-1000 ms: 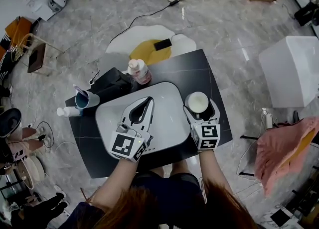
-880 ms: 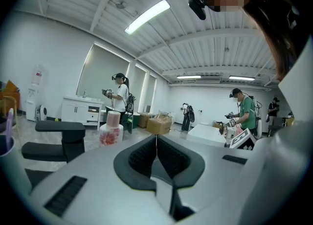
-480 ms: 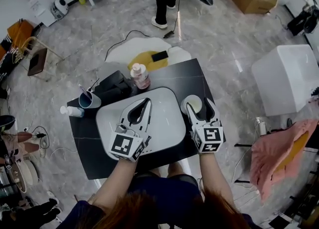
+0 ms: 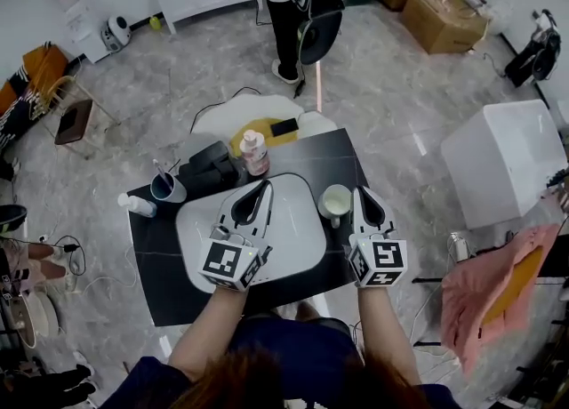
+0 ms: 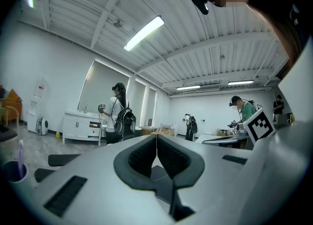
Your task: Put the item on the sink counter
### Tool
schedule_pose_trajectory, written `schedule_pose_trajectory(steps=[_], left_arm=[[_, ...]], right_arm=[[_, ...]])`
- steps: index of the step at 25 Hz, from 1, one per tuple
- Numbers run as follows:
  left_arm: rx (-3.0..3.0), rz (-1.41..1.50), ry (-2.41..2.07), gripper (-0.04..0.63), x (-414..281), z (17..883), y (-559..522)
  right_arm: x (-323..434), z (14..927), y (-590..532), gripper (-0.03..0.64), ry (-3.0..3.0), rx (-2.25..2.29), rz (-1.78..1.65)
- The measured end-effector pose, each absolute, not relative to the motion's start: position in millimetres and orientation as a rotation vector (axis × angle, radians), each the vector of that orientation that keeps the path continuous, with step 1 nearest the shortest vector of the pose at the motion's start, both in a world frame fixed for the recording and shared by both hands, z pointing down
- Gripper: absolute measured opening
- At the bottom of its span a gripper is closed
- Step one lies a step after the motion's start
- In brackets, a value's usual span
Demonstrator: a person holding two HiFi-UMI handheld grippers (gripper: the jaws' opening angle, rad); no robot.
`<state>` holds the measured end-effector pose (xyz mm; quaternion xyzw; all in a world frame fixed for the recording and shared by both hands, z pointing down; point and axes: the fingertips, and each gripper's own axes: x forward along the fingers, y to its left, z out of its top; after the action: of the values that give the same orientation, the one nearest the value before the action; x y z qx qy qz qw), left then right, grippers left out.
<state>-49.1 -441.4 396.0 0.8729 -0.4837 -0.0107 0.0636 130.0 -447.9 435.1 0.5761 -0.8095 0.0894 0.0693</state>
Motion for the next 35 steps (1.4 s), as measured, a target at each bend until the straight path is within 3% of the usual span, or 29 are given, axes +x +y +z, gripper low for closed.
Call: schedule_pose_trajectory(steps=[16, 35], left_arm=[[2.751, -0.172, -1.464, 0.023, -28, 305, -419], [2.763, -0.192, -1.473, 0.023, -22, 299, -425]], right_arm=[[152, 296, -414, 0.015, -2.602, 1.905, 0.105], [154, 292, -419, 0.014, -2.619, 1.893, 0.116]])
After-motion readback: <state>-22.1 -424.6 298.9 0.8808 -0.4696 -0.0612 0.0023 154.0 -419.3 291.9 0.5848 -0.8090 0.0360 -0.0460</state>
